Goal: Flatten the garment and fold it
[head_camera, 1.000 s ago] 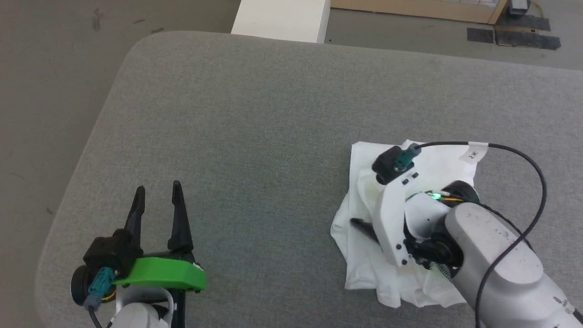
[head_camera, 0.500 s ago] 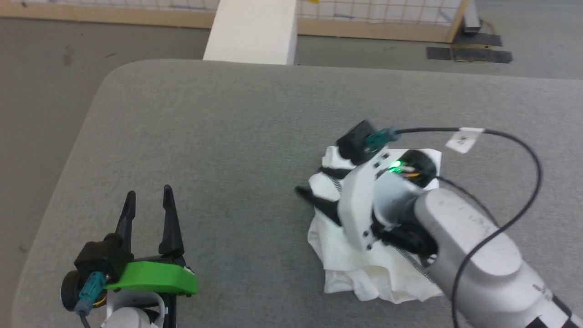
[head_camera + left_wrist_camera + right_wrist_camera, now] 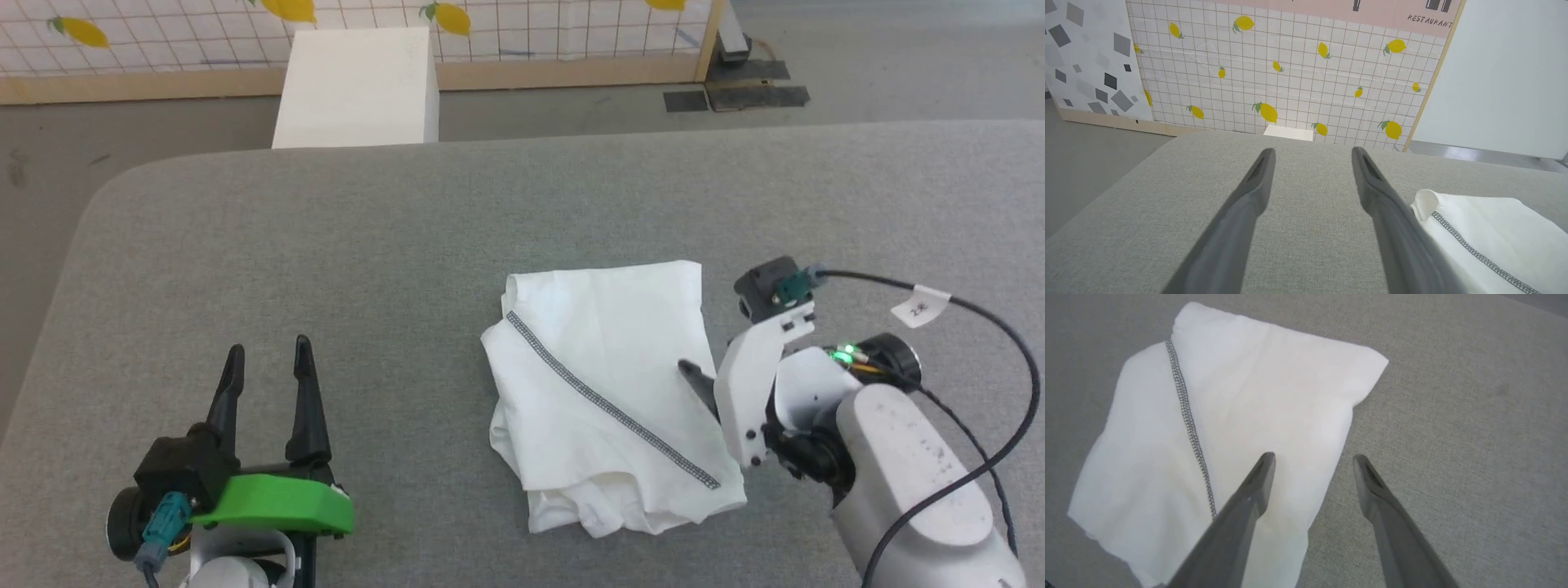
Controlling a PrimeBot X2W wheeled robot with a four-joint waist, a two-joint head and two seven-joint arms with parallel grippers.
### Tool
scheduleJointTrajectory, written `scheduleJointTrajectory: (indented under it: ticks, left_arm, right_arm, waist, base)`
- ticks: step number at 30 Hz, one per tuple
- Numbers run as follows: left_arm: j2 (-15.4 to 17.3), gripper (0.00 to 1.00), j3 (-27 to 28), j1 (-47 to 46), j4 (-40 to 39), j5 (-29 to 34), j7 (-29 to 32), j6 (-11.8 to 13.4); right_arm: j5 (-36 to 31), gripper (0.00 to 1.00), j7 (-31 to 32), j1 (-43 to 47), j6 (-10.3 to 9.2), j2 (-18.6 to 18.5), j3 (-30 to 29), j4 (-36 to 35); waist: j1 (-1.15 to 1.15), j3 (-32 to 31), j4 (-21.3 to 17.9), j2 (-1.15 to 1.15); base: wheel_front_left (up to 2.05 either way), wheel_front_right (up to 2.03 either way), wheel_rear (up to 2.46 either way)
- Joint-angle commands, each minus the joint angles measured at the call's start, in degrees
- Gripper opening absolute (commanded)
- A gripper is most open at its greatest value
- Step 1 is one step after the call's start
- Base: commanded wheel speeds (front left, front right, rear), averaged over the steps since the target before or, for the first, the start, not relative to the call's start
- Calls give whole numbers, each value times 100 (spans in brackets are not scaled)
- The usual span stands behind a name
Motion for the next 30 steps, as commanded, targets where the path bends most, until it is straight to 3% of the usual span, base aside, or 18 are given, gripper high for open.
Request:
scheduleJointTrajectory:
  ticks: [1, 11, 12, 13, 14, 19, 23, 30]
  left_arm:
    - [61, 100, -1, -42, -4, 27, 11, -12]
    - [73, 100, -58, -196, 13, 31, 22, 12]
    - [71, 100, -63, -208, 21, 28, 19, 13]
    - [69, 100, -65, -219, 29, 26, 16, 15]
    - [65, 100, -66, -227, 37, 23, 12, 19]
    - [65, 100, -40, -205, 56, 11, -7, 53]
    - [87, 100, -8, -182, 9, 2, -18, 72]
    - [196, 100, 158, -129, -114, 0, -31, 171]
  right_arm:
    - [-100, 100, 64, 95, -8, 98, -69, 41]
    - [-441, 100, 407, 312, -8, 266, -144, 405]
    - [-424, 78, 457, 318, -8, 255, -141, 457]
    - [-420, 27, 505, 316, -8, 233, -116, 494]
    - [-399, 2, 528, 306, -8, 204, -89, 514]
    - [-267, 0, 422, 208, -8, 65, 29, 506]
    - [-20, 0, 374, 1, -8, -146, 512, 313]
    - [648, 0, 469, -807, -8, -778, 2020, 85]
  waist:
    - [0, 107, -14, 0]
    - [0, 402, 109, 0]
    - [0, 416, 119, 0]
    - [0, 424, 126, 0]
    - [0, 431, 130, 0]
    - [0, 415, 59, 0]
    - [0, 471, -245, 0]
    - [0, 708, -1566, 0]
  base:
    - [0, 0, 0]
    - [0, 0, 0]
    - [0, 0, 0]
    - [0, 0, 0]
    - [0, 0, 0]
    - [0, 0, 0]
    - [0, 0, 0]
    - [0, 0, 0]
